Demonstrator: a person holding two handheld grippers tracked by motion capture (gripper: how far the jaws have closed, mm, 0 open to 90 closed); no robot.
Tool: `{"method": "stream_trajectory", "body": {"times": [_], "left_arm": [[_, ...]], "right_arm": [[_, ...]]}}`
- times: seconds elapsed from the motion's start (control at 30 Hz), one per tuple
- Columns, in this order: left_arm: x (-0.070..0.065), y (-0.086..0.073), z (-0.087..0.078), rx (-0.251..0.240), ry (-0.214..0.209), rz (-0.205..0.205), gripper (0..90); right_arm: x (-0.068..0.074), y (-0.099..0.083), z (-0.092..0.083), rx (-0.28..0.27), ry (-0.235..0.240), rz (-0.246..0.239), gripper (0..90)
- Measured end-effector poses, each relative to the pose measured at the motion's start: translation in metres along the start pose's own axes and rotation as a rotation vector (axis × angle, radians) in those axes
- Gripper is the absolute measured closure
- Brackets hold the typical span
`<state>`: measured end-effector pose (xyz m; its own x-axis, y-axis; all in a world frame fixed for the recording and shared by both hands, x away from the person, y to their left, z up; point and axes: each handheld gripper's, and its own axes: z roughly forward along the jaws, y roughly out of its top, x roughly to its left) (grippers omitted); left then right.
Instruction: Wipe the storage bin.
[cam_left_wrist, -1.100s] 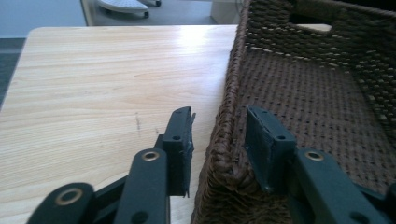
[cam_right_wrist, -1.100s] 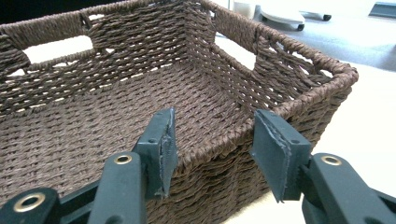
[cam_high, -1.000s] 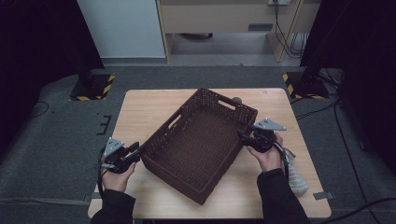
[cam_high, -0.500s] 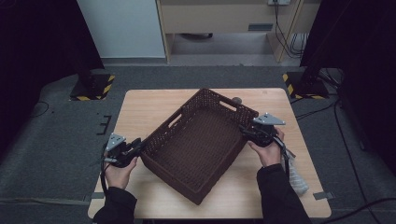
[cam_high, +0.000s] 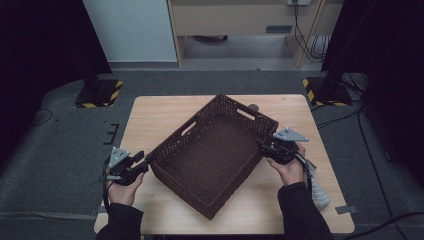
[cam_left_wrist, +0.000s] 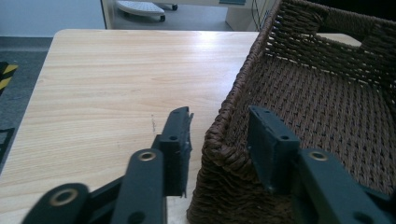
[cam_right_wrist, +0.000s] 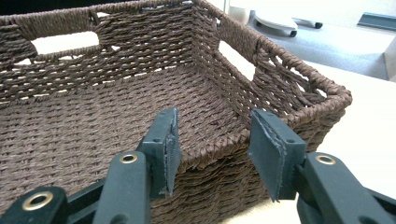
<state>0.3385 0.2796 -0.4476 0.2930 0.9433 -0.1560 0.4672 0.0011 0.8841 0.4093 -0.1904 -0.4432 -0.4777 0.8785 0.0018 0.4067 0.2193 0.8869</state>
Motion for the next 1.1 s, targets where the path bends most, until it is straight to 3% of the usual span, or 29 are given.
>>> {"method": "stream_trajectory", "body": {"times": [0.17, 0.33, 0.47, 0.6, 0.73, 0.83, 0.93, 1.1], "left_arm": [[0.003, 0.001, 0.008, -0.001, 0.003, -0.008, 62.9], [0.009, 0.003, 0.02, 0.004, -0.005, -0.022, 64.6], [0.013, 0.004, 0.024, 0.001, 0.002, -0.025, 64.7], [0.011, 0.005, 0.022, -0.008, 0.011, -0.015, 63.0], [0.011, 0.006, 0.01, -0.02, 0.013, -0.029, 59.2], [0.006, 0.006, -0.002, -0.039, 0.016, -0.043, 56.2], [-0.001, 0.004, -0.008, -0.028, 0.012, -0.048, 54.8], [-0.013, 0.001, 0.002, 0.006, -0.006, -0.027, 55.0]], "right_arm": [[0.002, 0.003, -0.003, 0.022, 0.006, -0.014, 49.3], [-0.004, 0.01, -0.004, -0.014, -0.031, -0.01, 45.0], [-0.011, 0.01, 0.002, 0.01, -0.062, -0.019, 43.5], [-0.012, 0.006, 0.002, 0.027, -0.058, -0.034, 44.7], [-0.014, 0.002, 0.0, 0.011, -0.04, 0.012, 47.6], [-0.012, 0.0, -0.002, 0.006, -0.044, 0.002, 48.7], [-0.011, -0.001, -0.006, 0.01, -0.047, 0.007, 48.6], [-0.008, -0.003, -0.011, 0.004, -0.055, 0.021, 48.3]]}}
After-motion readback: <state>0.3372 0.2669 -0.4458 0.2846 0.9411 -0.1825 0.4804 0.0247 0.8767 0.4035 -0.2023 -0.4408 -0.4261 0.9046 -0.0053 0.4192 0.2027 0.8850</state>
